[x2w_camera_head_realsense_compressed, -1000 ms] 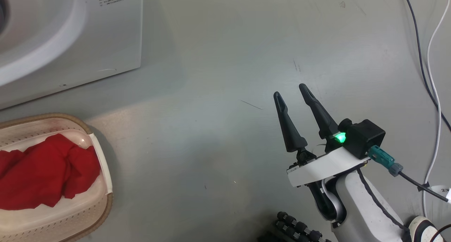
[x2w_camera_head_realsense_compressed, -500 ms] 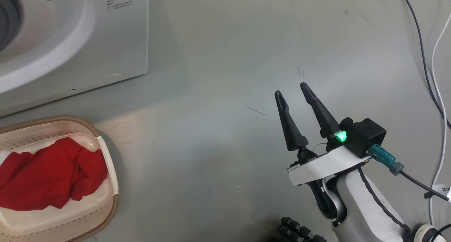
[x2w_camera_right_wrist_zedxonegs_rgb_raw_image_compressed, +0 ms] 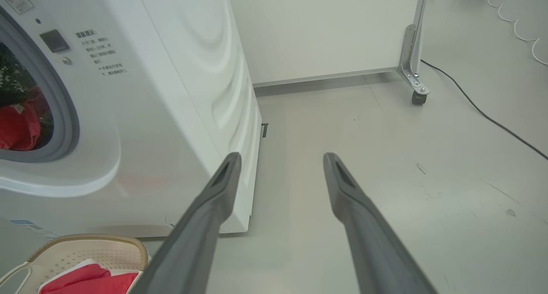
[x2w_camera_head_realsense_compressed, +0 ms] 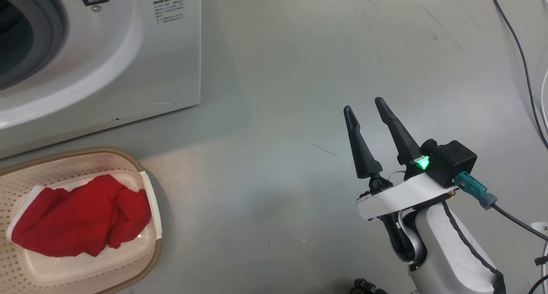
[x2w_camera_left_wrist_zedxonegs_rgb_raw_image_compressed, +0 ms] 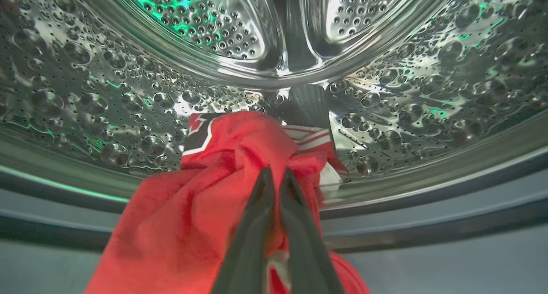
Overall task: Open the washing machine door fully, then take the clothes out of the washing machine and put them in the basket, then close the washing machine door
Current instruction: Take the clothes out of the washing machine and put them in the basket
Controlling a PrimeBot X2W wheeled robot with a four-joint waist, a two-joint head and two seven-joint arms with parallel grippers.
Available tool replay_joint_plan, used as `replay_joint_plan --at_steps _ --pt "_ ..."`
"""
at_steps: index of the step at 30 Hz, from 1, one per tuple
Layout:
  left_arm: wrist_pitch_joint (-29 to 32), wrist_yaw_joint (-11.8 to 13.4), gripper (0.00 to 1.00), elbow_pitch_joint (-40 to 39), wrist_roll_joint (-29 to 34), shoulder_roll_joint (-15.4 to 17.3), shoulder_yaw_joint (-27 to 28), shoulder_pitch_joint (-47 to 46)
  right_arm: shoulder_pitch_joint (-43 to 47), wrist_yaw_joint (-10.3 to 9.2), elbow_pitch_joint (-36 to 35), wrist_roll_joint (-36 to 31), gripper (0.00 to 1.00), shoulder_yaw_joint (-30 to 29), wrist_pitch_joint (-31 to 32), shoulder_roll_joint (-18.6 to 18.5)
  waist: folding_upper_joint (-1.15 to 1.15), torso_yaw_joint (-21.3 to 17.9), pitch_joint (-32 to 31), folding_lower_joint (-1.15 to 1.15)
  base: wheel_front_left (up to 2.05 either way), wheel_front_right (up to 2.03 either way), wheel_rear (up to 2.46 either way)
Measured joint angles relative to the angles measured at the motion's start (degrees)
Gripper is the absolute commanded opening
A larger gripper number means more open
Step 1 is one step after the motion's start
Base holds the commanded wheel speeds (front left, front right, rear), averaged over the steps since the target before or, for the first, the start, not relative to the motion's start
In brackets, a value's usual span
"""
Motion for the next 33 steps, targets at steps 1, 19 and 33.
replay_joint_plan --at_steps 1,19,33 --pt "-0.74 -0.32 0.00 0.14 0.00 -0.12 -0.05 0.17 -0.02 0.00 0.09 -0.02 1.00 -0.13 0.00 0.00 0.00 0.21 -0.41 0.00 0.00 0.00 0.00" --pt "-14.03 -4.09 0.00 1.68 -0.49 -7.17 -4.22 9.29 2.21 0.08 2.89 -1.58 1.00 -3.99 0.00 -0.05 0.00 5.34 -9.69 0.00 0.00 0.00 0.00" --pt "-21.93 -4.83 0.00 -2.29 -0.51 -10.73 -8.57 17.00 5.51 0.64 3.38 -3.07 1.00 -6.31 0.00 -0.81 0.00 10.51 -15.66 0.00 0.00 0.00 0.00"
